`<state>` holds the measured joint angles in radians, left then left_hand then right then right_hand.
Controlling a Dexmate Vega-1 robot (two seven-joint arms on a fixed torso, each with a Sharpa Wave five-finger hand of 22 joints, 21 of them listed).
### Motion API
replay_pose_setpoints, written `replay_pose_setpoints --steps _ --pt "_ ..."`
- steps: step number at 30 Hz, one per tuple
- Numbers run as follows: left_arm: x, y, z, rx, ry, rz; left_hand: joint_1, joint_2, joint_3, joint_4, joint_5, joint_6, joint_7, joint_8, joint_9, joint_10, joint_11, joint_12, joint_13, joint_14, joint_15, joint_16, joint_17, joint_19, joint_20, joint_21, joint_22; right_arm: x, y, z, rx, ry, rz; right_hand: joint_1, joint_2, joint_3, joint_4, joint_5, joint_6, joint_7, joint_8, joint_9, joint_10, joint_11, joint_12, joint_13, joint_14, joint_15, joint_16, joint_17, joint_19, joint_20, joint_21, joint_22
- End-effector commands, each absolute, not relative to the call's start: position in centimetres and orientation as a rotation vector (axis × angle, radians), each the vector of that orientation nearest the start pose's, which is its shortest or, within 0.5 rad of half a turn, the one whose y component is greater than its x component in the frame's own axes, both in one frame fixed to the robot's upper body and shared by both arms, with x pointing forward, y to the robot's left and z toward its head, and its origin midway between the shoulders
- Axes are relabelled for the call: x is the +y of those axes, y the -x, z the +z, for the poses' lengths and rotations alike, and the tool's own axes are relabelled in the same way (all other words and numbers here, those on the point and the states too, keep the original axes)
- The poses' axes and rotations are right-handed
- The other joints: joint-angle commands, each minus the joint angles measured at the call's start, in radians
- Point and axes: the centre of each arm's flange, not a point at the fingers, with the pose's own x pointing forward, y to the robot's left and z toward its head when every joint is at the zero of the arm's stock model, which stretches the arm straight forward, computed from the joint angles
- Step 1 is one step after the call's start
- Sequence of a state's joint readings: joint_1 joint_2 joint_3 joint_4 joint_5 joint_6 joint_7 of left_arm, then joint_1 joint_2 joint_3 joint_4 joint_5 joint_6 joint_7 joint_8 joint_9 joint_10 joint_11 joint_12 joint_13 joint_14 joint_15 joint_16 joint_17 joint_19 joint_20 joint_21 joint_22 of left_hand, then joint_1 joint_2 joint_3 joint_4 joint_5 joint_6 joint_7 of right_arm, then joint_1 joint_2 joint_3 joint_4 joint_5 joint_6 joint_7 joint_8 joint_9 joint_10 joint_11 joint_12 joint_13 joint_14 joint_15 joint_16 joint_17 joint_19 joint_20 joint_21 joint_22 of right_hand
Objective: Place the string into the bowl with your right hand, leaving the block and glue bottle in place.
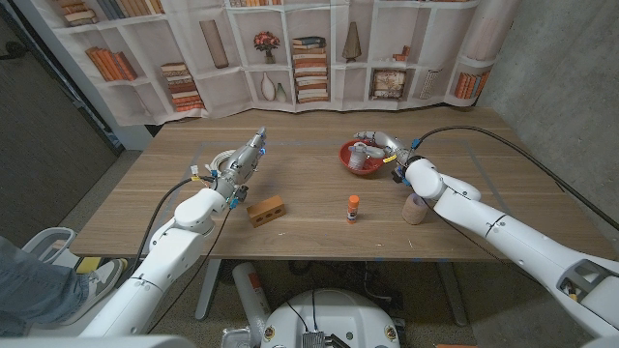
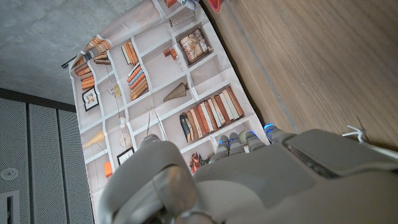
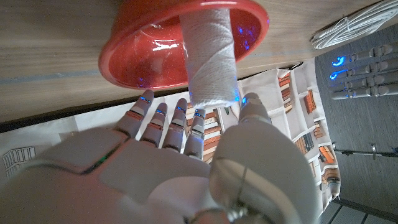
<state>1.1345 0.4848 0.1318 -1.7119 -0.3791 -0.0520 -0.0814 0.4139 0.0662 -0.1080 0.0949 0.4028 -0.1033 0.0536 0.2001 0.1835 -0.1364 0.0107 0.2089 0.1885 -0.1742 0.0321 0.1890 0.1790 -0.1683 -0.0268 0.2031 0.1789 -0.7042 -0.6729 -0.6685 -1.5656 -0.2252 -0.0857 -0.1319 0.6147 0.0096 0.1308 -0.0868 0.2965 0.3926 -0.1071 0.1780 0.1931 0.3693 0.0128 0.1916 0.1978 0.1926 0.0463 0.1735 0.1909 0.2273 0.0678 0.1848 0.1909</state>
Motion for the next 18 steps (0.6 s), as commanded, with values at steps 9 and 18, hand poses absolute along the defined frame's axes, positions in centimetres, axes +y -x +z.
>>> replay_pose_setpoints --steps 9,18 --pt "27.8 -58.14 -4.32 -0.56 -0.156 -0.243 0.005 0.009 -0.007 0.002 0.0 -0.001 -0.001 -0.001 0.005 -0.005 -0.003 -0.003 0.001 -0.041 -0.003 -0.001 0.005 -0.116 0.001 -0.002 0.004 -19.95 -62.68 0.85 -0.652 1.043 0.078 -0.018 -0.009 -0.011 0.005 0.013 -0.006 -0.001 0.006 0.002 0.0 0.002 0.01 0.003 -0.004 0.001 0.01 0.002 -0.005 -0.005 0.008 0.002" --pt "27.94 -57.93 -4.19 -0.559 -0.163 -0.243 0.005 0.01 -0.009 0.002 0.0 -0.001 -0.001 -0.002 0.005 -0.004 -0.003 -0.003 0.001 -0.042 -0.003 -0.001 0.005 -0.116 0.001 -0.002 0.004 -19.77 -62.26 1.34 -0.67 1.039 0.082 -0.025 -0.009 -0.015 0.009 0.016 -0.002 -0.001 0.01 0.003 0.003 -0.001 0.014 0.003 -0.002 -0.003 0.012 0.002 -0.004 -0.006 0.01 0.002"
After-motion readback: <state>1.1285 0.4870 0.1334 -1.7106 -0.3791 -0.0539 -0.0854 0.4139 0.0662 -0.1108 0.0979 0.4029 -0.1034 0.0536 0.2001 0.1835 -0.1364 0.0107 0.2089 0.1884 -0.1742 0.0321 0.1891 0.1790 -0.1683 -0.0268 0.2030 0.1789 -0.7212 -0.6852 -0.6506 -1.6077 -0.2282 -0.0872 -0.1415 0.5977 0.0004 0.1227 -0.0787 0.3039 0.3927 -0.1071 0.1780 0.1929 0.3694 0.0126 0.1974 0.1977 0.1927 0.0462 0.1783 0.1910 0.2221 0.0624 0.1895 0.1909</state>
